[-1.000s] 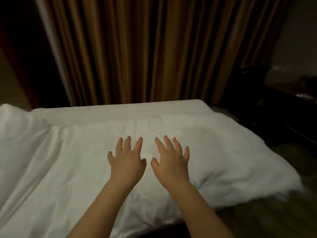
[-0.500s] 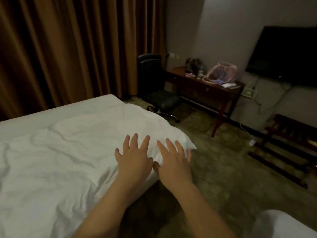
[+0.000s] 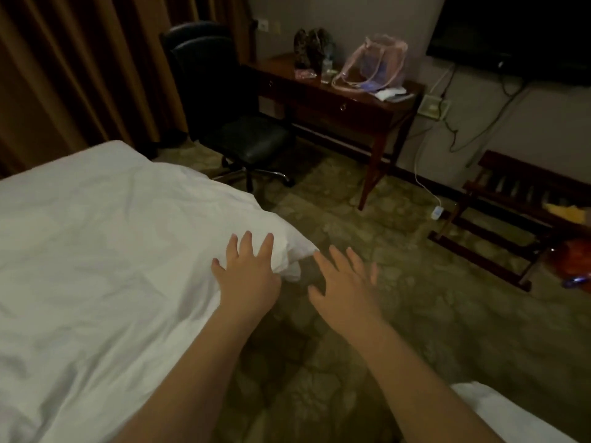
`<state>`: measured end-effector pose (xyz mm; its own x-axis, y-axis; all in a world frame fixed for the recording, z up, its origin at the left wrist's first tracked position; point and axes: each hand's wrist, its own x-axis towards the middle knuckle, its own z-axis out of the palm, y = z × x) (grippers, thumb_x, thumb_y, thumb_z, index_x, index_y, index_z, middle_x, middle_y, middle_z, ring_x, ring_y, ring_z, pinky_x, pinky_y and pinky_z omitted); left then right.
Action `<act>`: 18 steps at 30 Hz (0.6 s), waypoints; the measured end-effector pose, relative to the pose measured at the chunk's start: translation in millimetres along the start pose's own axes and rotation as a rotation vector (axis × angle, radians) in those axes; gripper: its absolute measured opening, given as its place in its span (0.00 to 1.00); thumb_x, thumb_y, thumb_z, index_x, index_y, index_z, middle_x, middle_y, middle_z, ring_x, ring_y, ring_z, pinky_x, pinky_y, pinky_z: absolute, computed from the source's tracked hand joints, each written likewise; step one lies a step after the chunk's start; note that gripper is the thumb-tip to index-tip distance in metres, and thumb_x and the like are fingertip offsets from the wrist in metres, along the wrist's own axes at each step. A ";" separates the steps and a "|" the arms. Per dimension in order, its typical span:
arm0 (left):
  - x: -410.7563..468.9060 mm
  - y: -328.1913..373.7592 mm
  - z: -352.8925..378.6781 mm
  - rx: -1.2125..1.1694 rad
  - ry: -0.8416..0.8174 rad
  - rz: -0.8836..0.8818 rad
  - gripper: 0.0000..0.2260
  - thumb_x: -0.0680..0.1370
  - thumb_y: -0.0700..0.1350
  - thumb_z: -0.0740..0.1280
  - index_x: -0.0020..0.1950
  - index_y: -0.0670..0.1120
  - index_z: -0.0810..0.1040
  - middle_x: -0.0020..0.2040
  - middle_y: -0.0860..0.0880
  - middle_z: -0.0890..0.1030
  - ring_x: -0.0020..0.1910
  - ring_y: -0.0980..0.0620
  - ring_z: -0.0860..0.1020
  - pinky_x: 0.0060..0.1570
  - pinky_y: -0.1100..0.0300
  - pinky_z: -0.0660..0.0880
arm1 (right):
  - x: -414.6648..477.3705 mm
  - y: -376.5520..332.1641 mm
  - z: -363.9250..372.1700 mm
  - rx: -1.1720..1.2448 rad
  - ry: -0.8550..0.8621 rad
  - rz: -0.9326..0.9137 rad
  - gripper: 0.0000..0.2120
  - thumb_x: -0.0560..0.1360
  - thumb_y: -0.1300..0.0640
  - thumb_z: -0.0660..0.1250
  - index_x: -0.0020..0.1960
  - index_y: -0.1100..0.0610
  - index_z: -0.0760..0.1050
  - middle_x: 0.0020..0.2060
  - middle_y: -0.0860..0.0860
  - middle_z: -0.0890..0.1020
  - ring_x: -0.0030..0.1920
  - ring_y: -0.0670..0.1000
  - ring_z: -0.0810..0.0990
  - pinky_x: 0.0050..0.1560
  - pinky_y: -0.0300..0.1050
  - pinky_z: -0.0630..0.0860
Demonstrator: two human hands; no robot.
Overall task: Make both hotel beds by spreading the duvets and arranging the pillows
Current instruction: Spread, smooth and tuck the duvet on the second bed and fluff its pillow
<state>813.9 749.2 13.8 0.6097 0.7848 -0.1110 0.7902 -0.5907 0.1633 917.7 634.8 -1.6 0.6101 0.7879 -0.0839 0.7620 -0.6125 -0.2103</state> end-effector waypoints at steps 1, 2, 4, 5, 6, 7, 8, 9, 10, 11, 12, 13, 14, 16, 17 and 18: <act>14.0 13.1 0.5 0.007 -0.009 0.015 0.32 0.79 0.58 0.59 0.77 0.57 0.43 0.78 0.48 0.44 0.77 0.43 0.43 0.71 0.38 0.49 | 12.9 14.4 -2.3 0.015 -0.018 0.023 0.29 0.79 0.40 0.54 0.77 0.41 0.47 0.78 0.46 0.48 0.77 0.53 0.44 0.73 0.63 0.40; 28.6 24.1 1.9 0.015 -0.015 0.028 0.32 0.79 0.58 0.59 0.77 0.57 0.43 0.78 0.48 0.44 0.77 0.43 0.43 0.71 0.39 0.49 | 26.7 27.1 -3.4 0.031 -0.035 0.039 0.29 0.79 0.40 0.54 0.77 0.42 0.47 0.78 0.46 0.48 0.77 0.53 0.44 0.73 0.63 0.41; 58.2 38.7 6.7 0.040 -0.019 0.027 0.32 0.79 0.58 0.59 0.77 0.57 0.44 0.78 0.48 0.44 0.77 0.44 0.43 0.71 0.39 0.49 | 57.4 51.8 -2.4 0.051 -0.055 0.064 0.29 0.79 0.40 0.54 0.77 0.43 0.48 0.78 0.47 0.49 0.77 0.54 0.44 0.74 0.64 0.43; 73.5 43.9 9.9 0.050 -0.020 0.016 0.32 0.79 0.57 0.59 0.77 0.57 0.44 0.78 0.48 0.44 0.77 0.44 0.43 0.71 0.39 0.49 | 74.8 64.5 -0.9 0.055 -0.064 0.078 0.29 0.80 0.40 0.54 0.77 0.43 0.48 0.78 0.47 0.50 0.77 0.54 0.45 0.74 0.64 0.44; 88.6 48.4 13.9 0.057 -0.022 0.005 0.32 0.79 0.57 0.59 0.77 0.57 0.44 0.78 0.48 0.44 0.77 0.44 0.43 0.72 0.39 0.49 | 93.7 76.8 1.7 0.057 -0.076 0.090 0.29 0.80 0.41 0.53 0.78 0.44 0.48 0.78 0.47 0.50 0.77 0.54 0.45 0.74 0.64 0.44; 103.8 53.8 18.9 0.062 -0.026 -0.003 0.32 0.79 0.57 0.59 0.77 0.57 0.45 0.78 0.48 0.45 0.77 0.44 0.43 0.72 0.40 0.49 | 113.9 88.3 5.3 0.061 -0.090 0.096 0.30 0.80 0.41 0.54 0.78 0.44 0.48 0.78 0.48 0.50 0.77 0.54 0.45 0.74 0.64 0.45; 119.4 60.2 25.8 0.065 -0.028 -0.006 0.31 0.80 0.56 0.59 0.77 0.57 0.45 0.78 0.48 0.45 0.77 0.45 0.43 0.72 0.40 0.49 | 134.8 98.1 10.2 0.064 -0.105 0.093 0.30 0.80 0.41 0.54 0.78 0.44 0.48 0.78 0.48 0.50 0.77 0.54 0.46 0.74 0.64 0.45; 135.2 67.2 33.6 0.066 -0.031 -0.004 0.31 0.80 0.55 0.59 0.77 0.57 0.45 0.78 0.49 0.45 0.77 0.45 0.43 0.72 0.41 0.48 | 156.4 104.9 15.8 0.071 -0.122 0.076 0.31 0.79 0.41 0.55 0.78 0.44 0.48 0.78 0.48 0.50 0.77 0.54 0.46 0.74 0.64 0.45; 150.6 75.3 42.1 0.070 -0.037 -0.002 0.31 0.80 0.55 0.60 0.77 0.58 0.45 0.78 0.49 0.45 0.77 0.46 0.43 0.72 0.41 0.47 | 177.3 109.6 22.3 0.076 -0.146 0.049 0.31 0.79 0.40 0.56 0.78 0.44 0.47 0.78 0.48 0.51 0.77 0.55 0.46 0.74 0.64 0.45; 166.0 84.0 51.1 0.077 -0.046 -0.006 0.31 0.80 0.55 0.60 0.77 0.58 0.45 0.78 0.50 0.45 0.77 0.47 0.43 0.72 0.41 0.47 | 197.9 112.8 29.0 0.078 -0.169 0.011 0.32 0.79 0.40 0.56 0.78 0.44 0.47 0.78 0.48 0.51 0.77 0.55 0.47 0.74 0.64 0.45; 184.1 93.6 60.3 0.086 -0.054 -0.015 0.32 0.79 0.56 0.60 0.77 0.59 0.44 0.79 0.50 0.45 0.77 0.47 0.43 0.72 0.41 0.47 | 219.7 116.2 35.3 0.082 -0.185 -0.032 0.33 0.78 0.39 0.57 0.77 0.44 0.47 0.78 0.48 0.51 0.77 0.55 0.47 0.74 0.64 0.45; 201.8 103.2 69.6 0.097 -0.066 -0.024 0.33 0.79 0.57 0.61 0.77 0.59 0.44 0.79 0.50 0.45 0.77 0.47 0.43 0.72 0.41 0.47 | 239.9 119.9 41.7 0.083 -0.196 -0.071 0.33 0.78 0.38 0.57 0.77 0.44 0.46 0.78 0.48 0.51 0.77 0.55 0.47 0.73 0.63 0.44; 220.3 112.9 78.8 0.111 -0.074 -0.028 0.34 0.79 0.58 0.61 0.77 0.60 0.43 0.79 0.51 0.45 0.77 0.47 0.43 0.72 0.41 0.47 | 260.0 124.8 48.7 0.084 -0.201 -0.095 0.34 0.77 0.37 0.57 0.77 0.43 0.46 0.78 0.48 0.52 0.77 0.55 0.47 0.73 0.63 0.44; 257.1 128.5 98.5 0.144 -0.089 -0.019 0.34 0.78 0.59 0.61 0.77 0.59 0.43 0.79 0.50 0.44 0.77 0.47 0.44 0.72 0.41 0.46 | 298.8 136.3 67.2 0.077 -0.204 -0.125 0.34 0.77 0.36 0.56 0.77 0.43 0.47 0.78 0.48 0.52 0.77 0.55 0.48 0.73 0.63 0.44; 273.3 134.1 109.0 0.169 -0.110 -0.005 0.34 0.78 0.60 0.60 0.77 0.59 0.43 0.79 0.50 0.44 0.77 0.47 0.43 0.72 0.41 0.46 | 314.6 142.9 78.9 0.081 -0.212 -0.130 0.33 0.77 0.36 0.55 0.77 0.43 0.47 0.77 0.48 0.53 0.77 0.55 0.48 0.73 0.63 0.44; 289.9 138.0 121.7 0.197 -0.139 0.007 0.34 0.78 0.60 0.60 0.77 0.59 0.43 0.79 0.50 0.44 0.77 0.47 0.43 0.72 0.41 0.45 | 330.2 151.0 95.0 0.097 -0.223 -0.122 0.33 0.77 0.36 0.55 0.77 0.44 0.48 0.77 0.48 0.54 0.77 0.55 0.49 0.73 0.63 0.45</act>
<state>1107.3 872.4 -115.2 0.6071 0.7553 -0.2467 0.7745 -0.6319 -0.0287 1213.6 808.6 -153.6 0.4438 0.8568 -0.2626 0.7959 -0.5115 -0.3237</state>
